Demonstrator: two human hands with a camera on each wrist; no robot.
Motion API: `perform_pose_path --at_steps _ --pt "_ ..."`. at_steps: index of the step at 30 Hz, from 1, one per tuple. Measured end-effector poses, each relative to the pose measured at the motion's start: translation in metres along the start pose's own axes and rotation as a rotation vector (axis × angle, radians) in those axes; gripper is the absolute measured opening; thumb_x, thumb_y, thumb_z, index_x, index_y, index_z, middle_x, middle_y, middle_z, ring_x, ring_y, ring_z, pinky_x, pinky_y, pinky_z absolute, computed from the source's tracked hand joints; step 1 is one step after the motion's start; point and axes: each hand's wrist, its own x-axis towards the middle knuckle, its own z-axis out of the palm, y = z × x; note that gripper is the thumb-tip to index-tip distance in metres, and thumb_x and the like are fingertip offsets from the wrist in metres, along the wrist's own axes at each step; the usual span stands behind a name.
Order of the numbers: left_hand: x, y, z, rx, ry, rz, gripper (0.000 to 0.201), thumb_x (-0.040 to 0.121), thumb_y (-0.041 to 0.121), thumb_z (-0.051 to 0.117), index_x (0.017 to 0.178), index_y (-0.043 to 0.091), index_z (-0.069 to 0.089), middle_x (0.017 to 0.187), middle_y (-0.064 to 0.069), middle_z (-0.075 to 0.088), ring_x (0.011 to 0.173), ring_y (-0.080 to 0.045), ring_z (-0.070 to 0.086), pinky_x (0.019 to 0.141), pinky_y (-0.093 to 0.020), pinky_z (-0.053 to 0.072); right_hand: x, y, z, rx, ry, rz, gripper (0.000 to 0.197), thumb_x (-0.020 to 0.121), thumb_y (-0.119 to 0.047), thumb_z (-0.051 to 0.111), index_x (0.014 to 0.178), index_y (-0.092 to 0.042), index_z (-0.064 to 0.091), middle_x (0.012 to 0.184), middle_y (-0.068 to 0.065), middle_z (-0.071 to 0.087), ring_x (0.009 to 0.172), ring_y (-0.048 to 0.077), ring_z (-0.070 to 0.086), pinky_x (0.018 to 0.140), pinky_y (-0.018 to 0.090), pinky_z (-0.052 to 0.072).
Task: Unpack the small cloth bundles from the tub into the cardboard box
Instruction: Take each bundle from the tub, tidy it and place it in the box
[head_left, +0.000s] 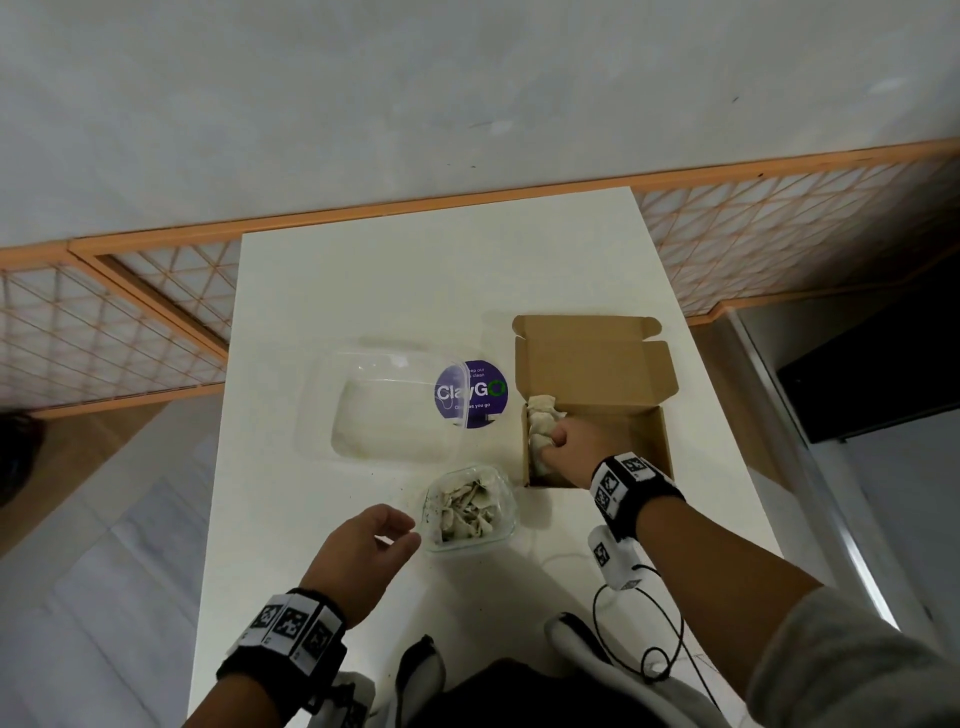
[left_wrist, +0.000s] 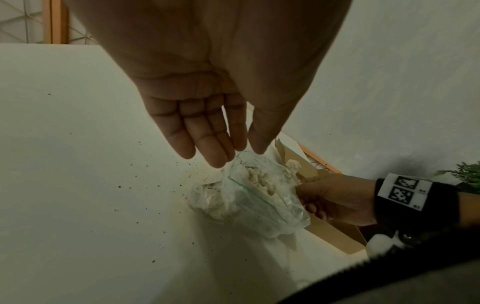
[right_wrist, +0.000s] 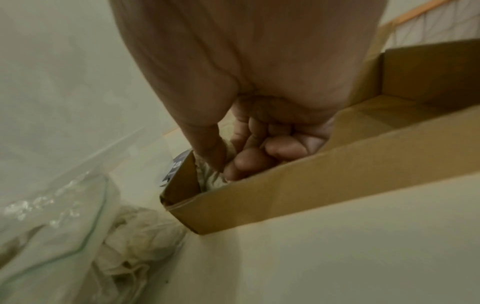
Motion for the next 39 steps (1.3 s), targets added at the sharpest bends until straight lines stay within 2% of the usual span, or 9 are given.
perform_pose_path --at_steps 4,7,13,17,21,24,28,34,39 --pt "0.003 0.001 0.001 0.000 -0.006 0.004 0.007 0.094 0.038 0.072 0.099 0.037 0.067 0.097 0.016 0.073 0.082 0.001 0.069 0.074 -0.020 0.050 -0.008 0.004 -0.006 0.134 0.060 -0.009 0.011 0.090 -0.030 0.068 0.084 -0.023 0.063 0.074 -0.002 0.064 0.074 0.020 0.064 0.061 0.026 0.045" --pt "0.003 0.001 0.003 0.011 -0.009 0.027 0.003 0.094 0.039 0.070 0.098 0.039 0.069 0.104 0.016 0.070 0.086 0.002 0.068 0.077 -0.019 0.048 -0.018 0.010 -0.010 0.186 0.116 -0.034 0.021 0.087 -0.028 0.072 0.105 -0.024 0.062 0.092 0.001 0.072 0.085 0.021 0.070 0.079 0.037 0.060" --pt "0.005 -0.003 0.011 0.042 0.002 0.041 0.015 0.096 0.043 0.068 0.109 0.041 0.074 0.124 0.011 0.052 0.112 -0.008 0.057 0.101 -0.025 0.045 -0.061 -0.014 -0.010 0.157 0.101 -0.275 0.014 0.100 -0.035 0.064 0.113 -0.032 0.062 0.099 -0.017 0.066 0.088 0.004 0.065 0.077 0.027 0.056" --pt "0.007 0.004 0.016 0.033 -0.064 0.018 0.024 0.099 0.043 0.063 0.119 0.034 0.072 0.128 0.008 0.059 0.103 -0.007 0.064 0.090 -0.022 0.047 -0.079 -0.045 0.015 -0.011 0.014 -0.518 0.021 0.101 -0.039 0.058 0.119 -0.032 0.067 0.105 -0.012 0.059 0.090 0.008 0.060 0.078 0.030 0.053" --pt "0.008 0.006 0.022 0.023 -0.063 -0.014 0.036 0.099 0.040 0.063 0.132 0.024 0.066 0.132 0.006 0.063 0.103 -0.008 0.066 0.092 -0.023 0.048 -0.073 -0.066 0.042 -0.227 -0.027 -0.544 0.031 0.099 -0.045 0.059 0.120 -0.023 0.066 0.113 -0.002 0.057 0.098 0.020 0.062 0.078 0.032 0.050" --pt "0.006 0.007 0.022 0.021 -0.044 -0.005 0.038 0.100 0.038 0.063 0.134 0.022 0.065 0.133 0.006 0.061 0.103 -0.006 0.065 0.093 -0.022 0.047 -0.072 -0.073 0.057 -0.248 -0.001 -0.547 0.036 0.098 -0.048 0.060 0.119 -0.019 0.064 0.114 0.002 0.058 0.094 0.020 0.059 0.075 0.029 0.043" --pt "0.004 0.007 0.023 0.030 -0.037 0.066 0.038 0.099 0.036 0.063 0.135 0.022 0.067 0.131 0.006 0.060 0.096 -0.001 0.065 0.094 -0.022 0.048 -0.071 -0.076 0.067 -0.231 0.018 -0.534 0.035 0.100 -0.043 0.059 0.128 -0.021 0.060 0.118 0.002 0.059 0.104 0.024 0.061 0.080 0.032 0.046" --pt "0.000 0.004 0.024 0.023 -0.016 0.100 0.040 0.100 0.036 0.062 0.136 0.020 0.065 0.126 0.012 0.054 0.096 0.000 0.067 0.093 -0.020 0.049 -0.071 -0.068 0.058 -0.157 0.029 -0.501 0.015 0.104 -0.030 0.051 0.091 -0.023 0.055 0.099 -0.001 0.056 0.088 0.019 0.054 0.073 0.030 0.044" --pt "0.003 0.000 0.021 0.002 -0.033 0.055 0.044 0.099 0.041 0.064 0.138 0.021 0.063 0.129 0.012 0.052 0.094 0.002 0.064 0.086 -0.018 0.046 -0.086 -0.061 0.033 0.077 0.071 -0.426 0.017 0.101 -0.034 0.061 0.089 -0.021 0.058 0.093 -0.005 0.061 0.080 0.014 0.060 0.067 0.026 0.044"
